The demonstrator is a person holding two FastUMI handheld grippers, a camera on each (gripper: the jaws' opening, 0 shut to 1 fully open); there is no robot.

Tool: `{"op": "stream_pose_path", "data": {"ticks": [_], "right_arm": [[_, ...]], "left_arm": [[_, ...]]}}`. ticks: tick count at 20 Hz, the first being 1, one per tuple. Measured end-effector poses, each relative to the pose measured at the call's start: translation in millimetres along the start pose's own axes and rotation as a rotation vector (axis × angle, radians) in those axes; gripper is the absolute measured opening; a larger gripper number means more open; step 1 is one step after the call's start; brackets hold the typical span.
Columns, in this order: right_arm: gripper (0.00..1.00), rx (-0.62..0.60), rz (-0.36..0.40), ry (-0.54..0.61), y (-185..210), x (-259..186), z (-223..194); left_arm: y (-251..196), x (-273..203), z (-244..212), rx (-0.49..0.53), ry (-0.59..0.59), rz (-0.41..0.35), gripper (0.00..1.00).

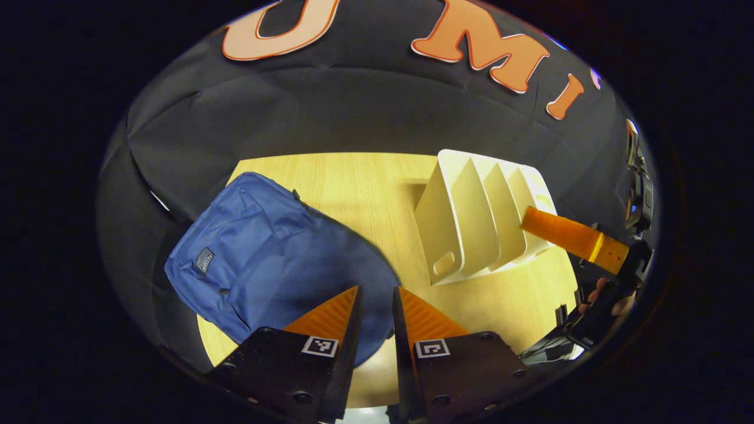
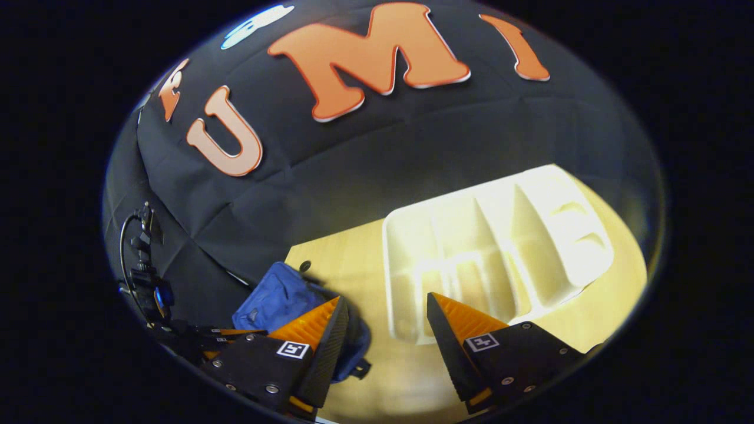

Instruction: Open the schoolbag, grab two books from the bookshelf and put them into the schoolbag.

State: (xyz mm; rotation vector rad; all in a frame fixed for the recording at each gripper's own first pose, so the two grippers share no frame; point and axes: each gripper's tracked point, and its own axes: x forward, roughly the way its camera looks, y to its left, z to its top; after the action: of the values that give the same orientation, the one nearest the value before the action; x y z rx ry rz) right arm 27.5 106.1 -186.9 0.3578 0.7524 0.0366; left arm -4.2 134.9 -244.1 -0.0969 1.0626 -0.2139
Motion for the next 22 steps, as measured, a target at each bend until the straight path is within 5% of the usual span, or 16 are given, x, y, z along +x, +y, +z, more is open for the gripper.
{"op": "stream_pose_path", "data": {"ticks": [5, 12, 18, 21, 22], "right_arm": [[0.82, -0.079, -0.04, -0.16, -48.7, -43.5, 63.1], [0.84, -0.265, -0.086, -0.417, -49.3, -80.3, 128.0], [0.89, -0.347, -0.091, -0.56, -43.1, -109.4, 149.6], [0.91, -0.345, -0.095, -0.623, -40.3, -125.7, 158.5], [1.0, -0.351, -0.096, -0.647, -38.5, -131.3, 159.9]], "left_arm": [[-42.9, -19.7, 45.9, -0.033, -0.208, 0.027, 0.51], [-118.4, -74.8, 108.3, 0.079, -0.57, 0.066, 0.86], [-151.3, -134.6, 147.0, 0.098, -0.848, 0.142, 0.96], [-146.9, -154.3, 149.9, 0.066, -0.954, 0.174, 0.93], [-145.7, -159.0, 149.6, 0.058, -0.98, 0.181, 0.93]]}}
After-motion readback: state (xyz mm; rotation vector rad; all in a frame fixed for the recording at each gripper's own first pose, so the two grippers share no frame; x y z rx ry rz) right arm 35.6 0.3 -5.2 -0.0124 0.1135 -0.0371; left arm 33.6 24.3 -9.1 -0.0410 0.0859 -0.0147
